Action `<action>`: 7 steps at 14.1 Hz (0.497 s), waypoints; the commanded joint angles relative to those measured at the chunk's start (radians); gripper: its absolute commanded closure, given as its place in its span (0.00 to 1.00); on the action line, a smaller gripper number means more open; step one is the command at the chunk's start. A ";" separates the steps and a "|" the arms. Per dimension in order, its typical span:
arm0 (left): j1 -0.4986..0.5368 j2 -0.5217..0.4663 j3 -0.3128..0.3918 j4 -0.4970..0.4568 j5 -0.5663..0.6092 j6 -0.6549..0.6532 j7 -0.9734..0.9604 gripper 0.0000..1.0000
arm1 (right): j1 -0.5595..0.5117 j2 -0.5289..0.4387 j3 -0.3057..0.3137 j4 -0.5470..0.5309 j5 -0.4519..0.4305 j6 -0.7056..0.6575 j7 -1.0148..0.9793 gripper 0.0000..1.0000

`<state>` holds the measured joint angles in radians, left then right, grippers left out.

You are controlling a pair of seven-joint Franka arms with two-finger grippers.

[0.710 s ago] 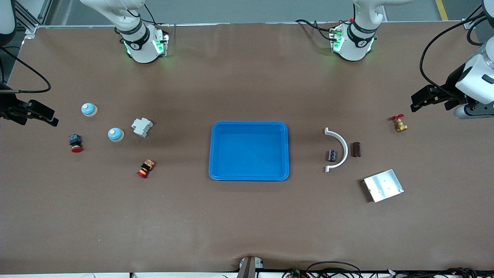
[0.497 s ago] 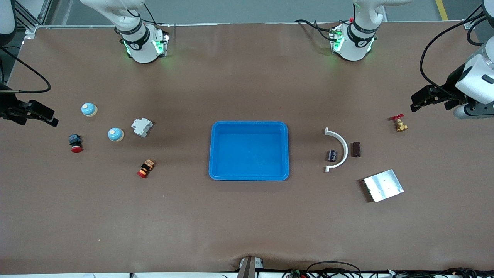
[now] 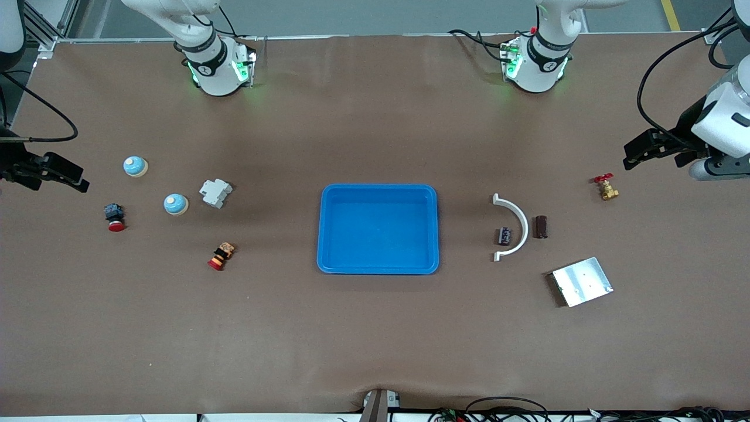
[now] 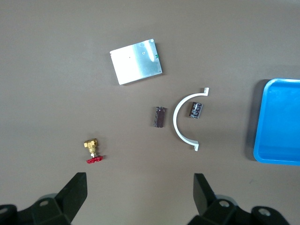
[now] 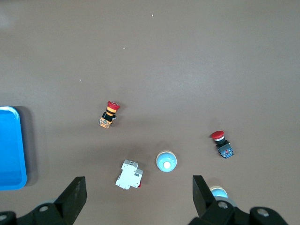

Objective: Place electrolytic capacitor and blue bell in tray

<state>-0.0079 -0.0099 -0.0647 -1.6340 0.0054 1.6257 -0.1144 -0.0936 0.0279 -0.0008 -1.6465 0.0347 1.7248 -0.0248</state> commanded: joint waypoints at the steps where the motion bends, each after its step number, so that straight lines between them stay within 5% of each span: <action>1: 0.005 0.005 -0.001 0.023 -0.007 -0.017 -0.005 0.00 | -0.009 -0.026 0.005 -0.030 -0.007 0.015 0.011 0.00; 7: 0.015 0.014 -0.001 0.019 -0.012 -0.021 -0.016 0.00 | -0.009 -0.026 0.005 -0.032 -0.007 0.019 0.011 0.00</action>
<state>-0.0066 -0.0090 -0.0638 -1.6334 0.0054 1.6250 -0.1202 -0.0936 0.0279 -0.0018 -1.6484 0.0347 1.7278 -0.0246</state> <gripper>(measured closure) 0.000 0.000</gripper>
